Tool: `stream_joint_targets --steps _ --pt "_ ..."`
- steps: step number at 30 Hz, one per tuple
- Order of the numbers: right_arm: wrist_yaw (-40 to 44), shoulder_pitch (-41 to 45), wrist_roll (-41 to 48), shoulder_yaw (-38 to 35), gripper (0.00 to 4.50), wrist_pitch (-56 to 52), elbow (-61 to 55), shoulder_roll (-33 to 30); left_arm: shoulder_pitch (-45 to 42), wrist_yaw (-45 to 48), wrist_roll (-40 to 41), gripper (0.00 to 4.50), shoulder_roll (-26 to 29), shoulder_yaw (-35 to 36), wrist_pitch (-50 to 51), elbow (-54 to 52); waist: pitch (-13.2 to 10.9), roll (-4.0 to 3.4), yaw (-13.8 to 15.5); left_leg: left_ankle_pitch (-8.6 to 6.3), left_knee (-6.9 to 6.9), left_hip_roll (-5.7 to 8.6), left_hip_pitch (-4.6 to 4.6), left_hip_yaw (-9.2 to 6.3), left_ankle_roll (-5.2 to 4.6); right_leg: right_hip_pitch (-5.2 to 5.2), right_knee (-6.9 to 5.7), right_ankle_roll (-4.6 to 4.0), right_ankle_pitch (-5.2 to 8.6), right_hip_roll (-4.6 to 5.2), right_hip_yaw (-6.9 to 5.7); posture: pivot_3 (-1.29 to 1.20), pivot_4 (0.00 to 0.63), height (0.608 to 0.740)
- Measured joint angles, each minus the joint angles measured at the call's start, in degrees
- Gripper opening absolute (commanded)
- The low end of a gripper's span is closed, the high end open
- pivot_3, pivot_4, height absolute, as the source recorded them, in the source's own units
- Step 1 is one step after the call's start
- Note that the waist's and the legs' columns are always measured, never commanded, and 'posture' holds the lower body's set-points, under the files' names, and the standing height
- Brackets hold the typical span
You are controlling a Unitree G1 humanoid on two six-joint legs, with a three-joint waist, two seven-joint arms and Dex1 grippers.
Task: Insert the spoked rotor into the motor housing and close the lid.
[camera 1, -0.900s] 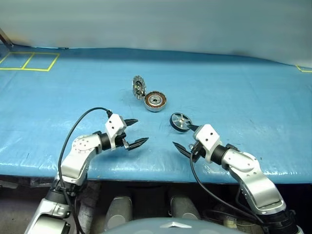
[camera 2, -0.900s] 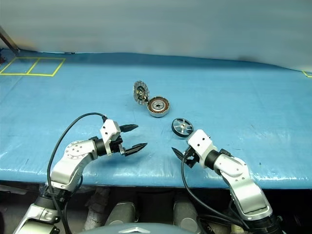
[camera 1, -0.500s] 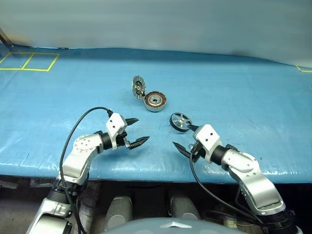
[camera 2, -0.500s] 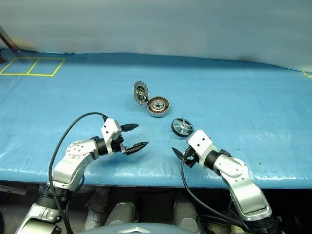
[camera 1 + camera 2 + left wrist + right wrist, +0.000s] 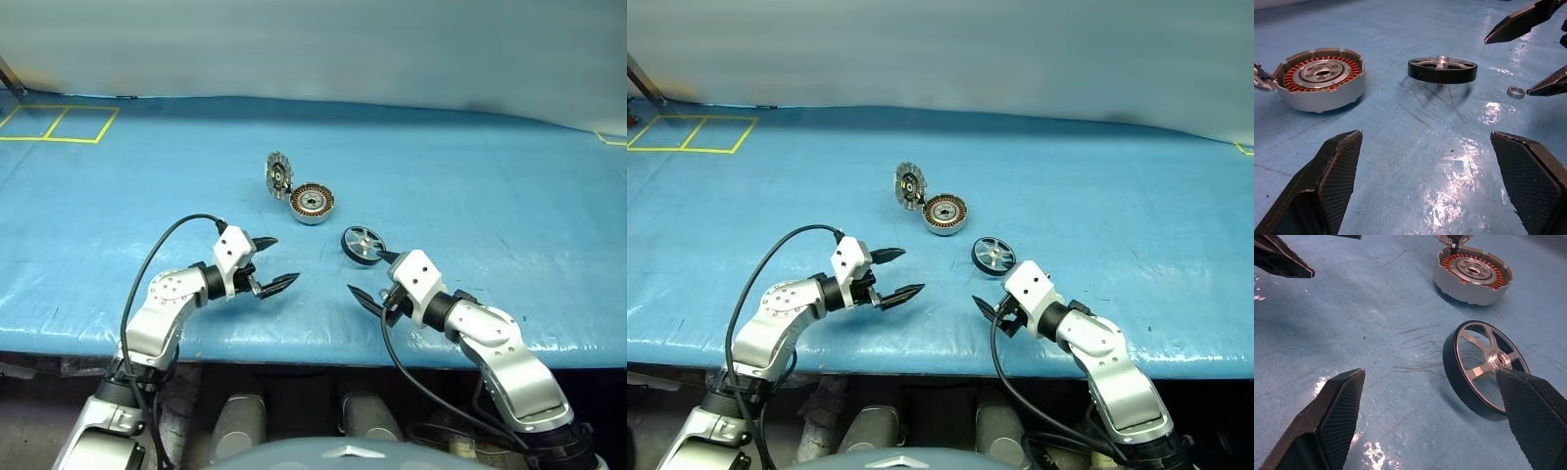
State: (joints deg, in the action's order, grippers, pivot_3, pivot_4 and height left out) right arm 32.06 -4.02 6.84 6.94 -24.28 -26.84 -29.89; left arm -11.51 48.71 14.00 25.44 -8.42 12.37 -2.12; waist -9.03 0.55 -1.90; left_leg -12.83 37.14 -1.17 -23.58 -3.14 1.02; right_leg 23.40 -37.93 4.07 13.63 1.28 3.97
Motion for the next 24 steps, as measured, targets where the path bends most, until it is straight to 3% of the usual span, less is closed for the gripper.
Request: stream_joint_targets --steps 8,14,19,24 --pt "-0.08 -0.01 -0.07 0.00 4.48 0.01 0.00 0.12 -0.76 0.09 -0.32 4.49 0.49 -0.01 0.16 -0.04 0.00 0.00 0.01 0.00 0.00 0.00 0.00 0.00 0.00 0.00 0.00 0.00 0.00 0.00 0.00 0.00 0.150 0.740" --pt "-0.50 -0.23 -0.79 -0.02 4.48 0.04 -0.01 0.16 -5.72 0.18 -0.66 4.49 1.63 -1.15 5.95 -0.55 0.00 0.00 0.14 0.00 0.03 0.01 -0.01 -0.02 0.00 -0.01 -0.01 0.02 -0.01 -0.01 -0.02 0.00 0.150 0.740" --pt "-0.87 -0.41 -0.98 -0.06 4.48 0.05 0.35 0.66 -16.56 3.11 -5.20 4.49 3.66 -6.35 8.84 1.20 -0.02 0.03 0.38 0.01 0.04 0.03 -0.05 -0.04 0.00 -0.01 0.00 0.03 -0.01 -0.02 -0.04 0.00 0.150 0.740" --pt "-1.48 0.03 -2.02 0.28 4.48 0.40 1.76 1.19 -34.14 6.35 -15.26 4.49 3.49 -14.70 4.21 12.95 -0.01 0.01 0.26 0.00 0.05 0.07 -0.04 -0.02 0.00 -0.02 0.05 0.06 -0.02 -0.03 0.01 0.00 0.150 0.740"
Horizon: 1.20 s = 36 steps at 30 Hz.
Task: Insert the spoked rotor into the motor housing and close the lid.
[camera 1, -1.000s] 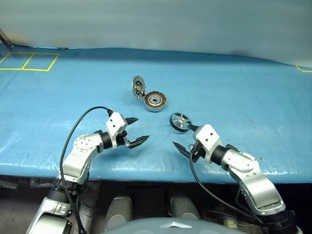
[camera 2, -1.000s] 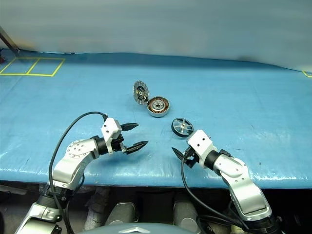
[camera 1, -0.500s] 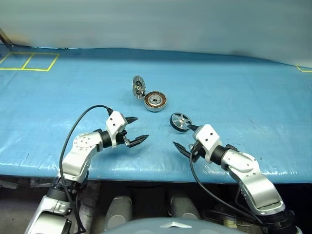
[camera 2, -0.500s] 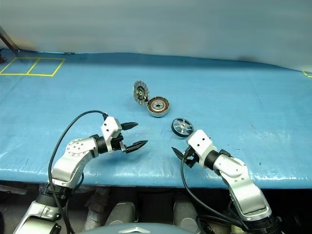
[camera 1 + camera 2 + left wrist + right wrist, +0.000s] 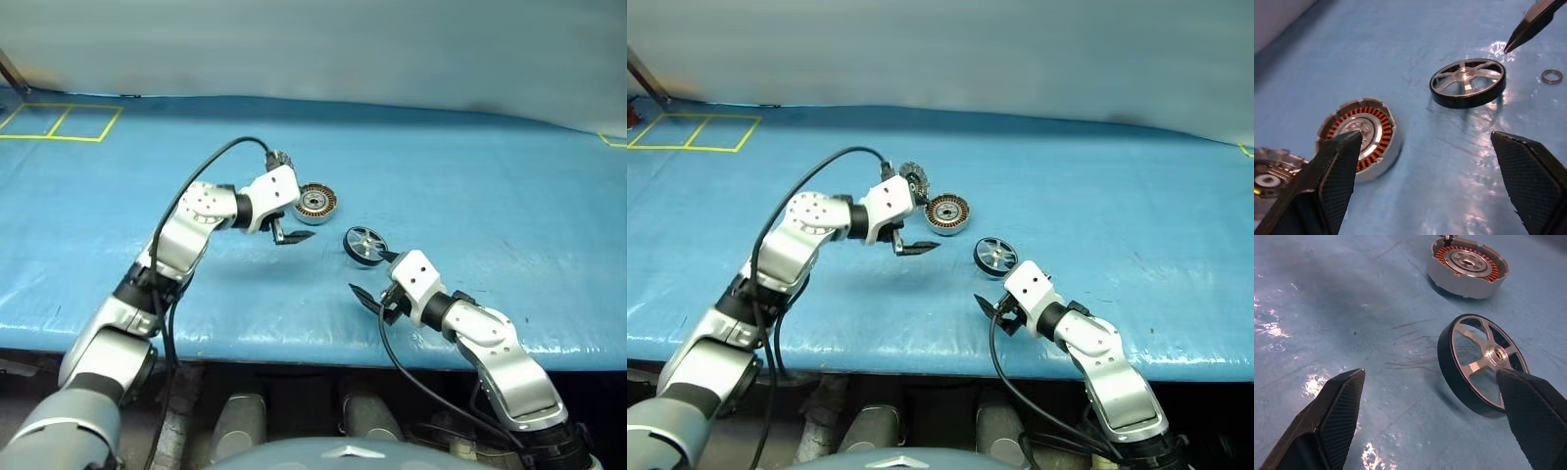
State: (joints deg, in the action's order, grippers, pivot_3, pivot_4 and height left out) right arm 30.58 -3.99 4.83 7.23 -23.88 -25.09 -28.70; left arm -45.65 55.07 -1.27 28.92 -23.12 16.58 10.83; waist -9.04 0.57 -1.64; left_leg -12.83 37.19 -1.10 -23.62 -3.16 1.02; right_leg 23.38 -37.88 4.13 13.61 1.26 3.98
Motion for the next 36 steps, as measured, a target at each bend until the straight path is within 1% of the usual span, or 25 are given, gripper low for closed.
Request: stream_joint_targets --steps 1,2,4,6,7,10,15,20,23,30,36 --pt "-0.41 -0.16 -0.17 0.11 4.48 0.09 0.15 0.16 -3.55 1.18 -2.37 4.49 -0.94 -2.38 -2.06 5.28 0.00 0.01 -0.02 0.00 0.00 0.00 -0.01 -0.01 0.00 0.01 -0.02 -0.01 0.00 -0.01 -0.01 0.00 0.150 0.740" --pt "-0.56 -0.23 -0.21 0.22 4.48 0.18 0.12 0.43 -5.38 1.92 -3.58 4.49 -1.45 -3.52 -3.23 7.98 -0.01 0.01 -0.07 0.00 -0.02 0.00 -0.04 -0.03 0.00 0.05 0.00 -0.01 0.00 -0.02 -0.03 0.00 0.150 0.740" --pt "-1.39 -0.98 -0.72 0.45 4.48 0.88 0.08 1.41 -11.71 4.41 -8.14 4.49 -3.03 -8.00 -8.36 18.19 -0.01 0.01 -0.08 0.00 -0.03 0.00 -0.11 -0.06 0.00 0.10 0.00 -0.03 0.02 -0.03 -0.05 0.00 0.150 0.740" --pt "-2.18 -1.94 -1.26 0.76 4.48 1.17 0.04 1.77 -14.91 4.65 -11.23 4.49 -4.21 -9.78 -12.22 24.19 -0.01 0.02 -0.28 -0.02 -0.04 0.00 -0.11 -0.04 -0.04 0.10 0.01 -0.04 0.05 -0.02 -0.02 0.00 0.150 0.740" --pt "-3.00 -3.02 -1.60 0.76 4.48 1.42 -0.06 2.29 -17.84 3.58 -13.84 4.49 -5.52 -11.36 -15.68 30.06 -0.02 0.03 -0.24 -0.03 -0.04 0.00 -0.16 -0.05 -0.05 0.13 0.03 -0.03 0.05 -0.02 -0.03 0.00 0.150 0.740" --pt "-4.67 -5.90 -2.22 0.96 4.48 2.18 -0.40 3.86 -22.69 0.04 -18.15 4.49 -8.70 -12.49 -21.39 41.47 -0.04 0.06 -0.13 -0.07 -0.03 0.03 -0.24 -0.04 -0.11 0.18 0.06 -0.01 0.08 0.00 -0.03 0.00 0.150 0.740" --pt "-7.93 -10.46 -3.27 0.93 4.48 2.48 -2.10 5.79 -27.54 -6.17 -23.56 4.49 -13.06 -13.21 -27.78 53.88 -0.04 0.07 -0.06 -0.10 -0.02 0.12 -0.26 -0.03 -0.17 0.19 0.06 0.10 0.14 0.11 -0.01 0.00 0.150 0.740" --pt "-10.18 -13.63 -4.38 0.88 4.48 2.67 -3.16 6.85 -27.81 -9.29 -25.65 4.49 -16.38 -12.82 -28.61 59.83 -0.04 0.07 -0.06 -0.10 0.03 0.14 -0.22 -0.04 -0.17 0.13 0.01 0.13 0.14 0.12 -0.01 0.00 0.150 0.740" --pt "-11.07 -14.52 -4.67 0.84 4.48 2.67 -3.41 7.24 -27.70 -9.61 -25.96 4.49 -17.44 -12.42 -28.67 61.01 -0.04 0.07 0.03 -0.10 0.05 0.14 -0.16 -0.05 -0.16 0.07 -0.01 0.14 0.13 0.12 -0.01 0.00 0.150 0.740" --pt "-11.72 -15.02 -5.45 0.61 4.48 2.70 -4.41 7.12 -27.32 -9.40 -26.31 4.49 -17.75 -10.81 -28.67 61.43 -0.04 0.07 0.02 -0.09 0.08 0.14 -0.14 -0.06 -0.16 0.05 -0.07 0.16 0.12 0.12 -0.01 0.00 0.150 0.740" --pt "-11.69 -13.09 -5.97 0.16 4.48 2.70 -4.38 6.79 -27.37 -7.12 -25.53 4.49 -17.48 -8.77 -30.84 61.45 -0.04 0.07 -0.01 -0.09 0.06 0.16 -0.17 -0.06 -0.16 0.08 -0.07 0.15 0.11 0.13 -0.01 0.00 0.150 0.740"
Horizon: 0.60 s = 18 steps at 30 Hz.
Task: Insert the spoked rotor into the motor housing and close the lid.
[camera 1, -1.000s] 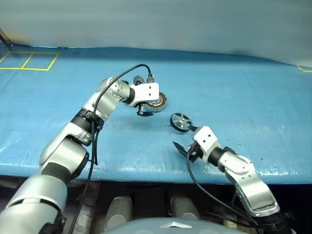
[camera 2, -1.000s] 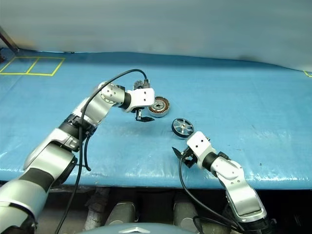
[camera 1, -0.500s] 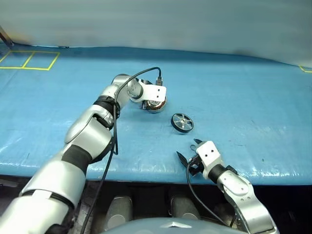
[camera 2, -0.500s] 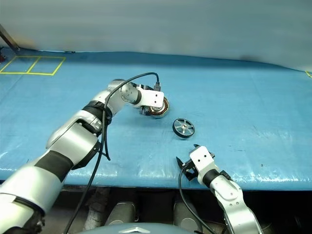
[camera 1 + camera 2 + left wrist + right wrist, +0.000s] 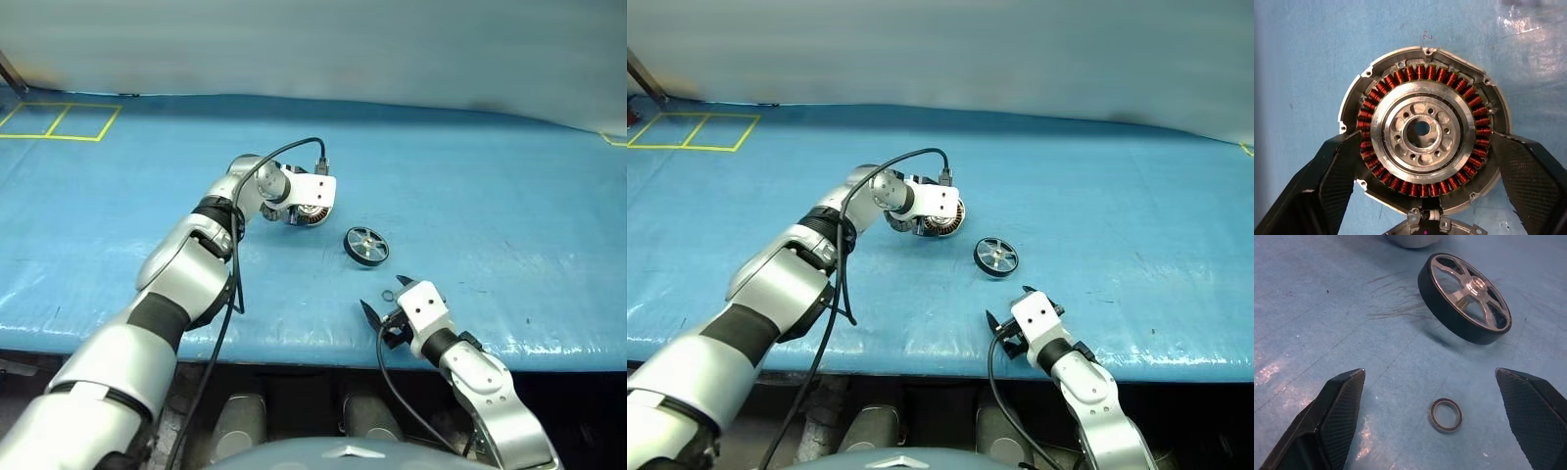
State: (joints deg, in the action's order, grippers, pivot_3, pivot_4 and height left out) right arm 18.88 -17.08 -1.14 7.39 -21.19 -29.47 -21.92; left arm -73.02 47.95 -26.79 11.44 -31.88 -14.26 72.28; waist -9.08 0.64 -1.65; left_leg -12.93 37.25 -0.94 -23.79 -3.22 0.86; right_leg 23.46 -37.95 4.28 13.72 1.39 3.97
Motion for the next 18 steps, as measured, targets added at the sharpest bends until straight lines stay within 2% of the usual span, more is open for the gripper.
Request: stream_joint_targets --steps 9,18 --pt "-0.03 0.57 -0.54 0.49 4.48 0.05 1.41 0.63 -2.56 5.03 2.27 4.49 2.69 4.74 -3.00 -0.02 0.00 0.00 -0.09 0.00 0.00 0.01 -0.01 -0.02 0.00 0.00 0.00 -0.01 0.00 0.01 -0.01 0.00 0.150 0.740" --pt "-1.68 -0.14 -1.41 2.03 4.48 2.51 3.38 3.77 -4.13 14.47 3.54 4.49 4.14 7.76 -3.24 -0.07 0.00 0.00 -0.12 0.00 0.01 0.01 -0.01 -0.02 0.00 0.00 0.00 -0.02 0.00 0.01 -0.01 0.00 0.150 0.740"
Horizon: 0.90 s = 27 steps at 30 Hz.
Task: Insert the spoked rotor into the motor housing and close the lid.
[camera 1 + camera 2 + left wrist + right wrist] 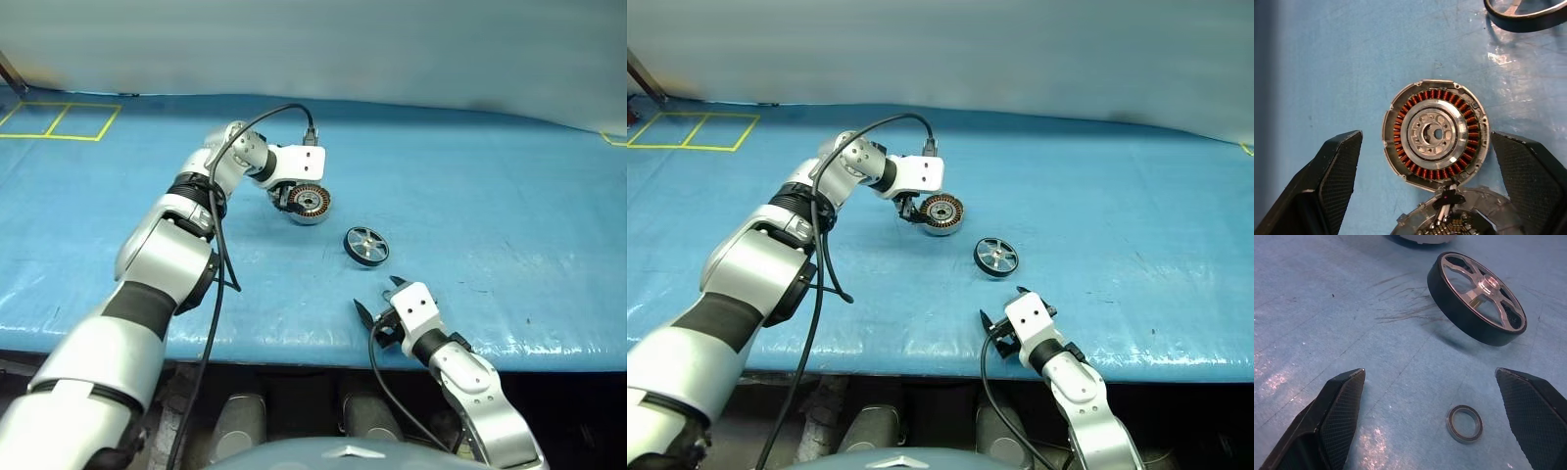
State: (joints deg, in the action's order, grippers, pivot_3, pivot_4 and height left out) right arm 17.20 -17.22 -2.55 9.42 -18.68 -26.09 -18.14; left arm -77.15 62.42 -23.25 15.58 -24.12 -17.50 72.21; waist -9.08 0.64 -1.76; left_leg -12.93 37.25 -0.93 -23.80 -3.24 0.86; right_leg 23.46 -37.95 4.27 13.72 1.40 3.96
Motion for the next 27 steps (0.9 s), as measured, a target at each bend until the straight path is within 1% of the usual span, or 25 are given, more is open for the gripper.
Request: stream_joint_targets --steps 4,9,14,17,27 --pt "-1.13 -0.74 -0.87 1.38 4.48 1.39 1.25 1.68 0.02 4.82 1.07 4.49 -2.50 0.50 2.09 -0.42 0.00 0.00 0.14 0.00 0.02 0.01 -0.02 0.00 0.00 0.00 0.01 0.00 0.00 0.00 0.00 0.00 0.150 0.740" --pt "-2.41 -1.75 -1.56 1.99 4.48 3.39 2.22 3.19 0.37 5.91 -0.67 4.49 -5.61 -1.76 6.99 -1.08 0.00 0.00 -0.25 0.00 0.03 0.01 0.02 -0.01 0.00 -0.01 -0.04 0.01 0.00 0.00 0.00 0.00 0.150 0.740" --pt "-3.98 -2.16 -1.88 2.34 4.48 4.81 3.21 4.65 0.91 -1.41 -5.42 4.49 -8.56 -5.70 15.42 -1.10 0.00 0.00 -0.46 0.00 0.05 0.00 0.04 -0.02 0.00 -0.01 -0.11 0.02 0.01 -0.01 0.01 0.00 0.150 0.740" --pt "-4.70 -2.21 -2.09 2.44 4.48 5.66 3.78 5.04 1.43 -5.05 -6.27 4.49 -9.52 -6.31 19.87 -1.07 0.00 0.00 -0.43 0.00 0.06 0.00 0.04 -0.02 0.00 -0.01 -0.15 0.02 0.01 -0.01 0.01 0.00 0.150 0.740" --pt "-4.77 -1.61 -2.80 2.32 4.48 5.92 4.18 4.62 3.16 -5.01 -7.02 4.49 -10.05 -6.92 24.44 -2.48 0.01 0.00 -0.30 0.00 0.11 0.01 0.09 -0.02 0.00 -0.07 -0.16 0.02 0.01 0.00 0.00 0.00 0.150 0.740"
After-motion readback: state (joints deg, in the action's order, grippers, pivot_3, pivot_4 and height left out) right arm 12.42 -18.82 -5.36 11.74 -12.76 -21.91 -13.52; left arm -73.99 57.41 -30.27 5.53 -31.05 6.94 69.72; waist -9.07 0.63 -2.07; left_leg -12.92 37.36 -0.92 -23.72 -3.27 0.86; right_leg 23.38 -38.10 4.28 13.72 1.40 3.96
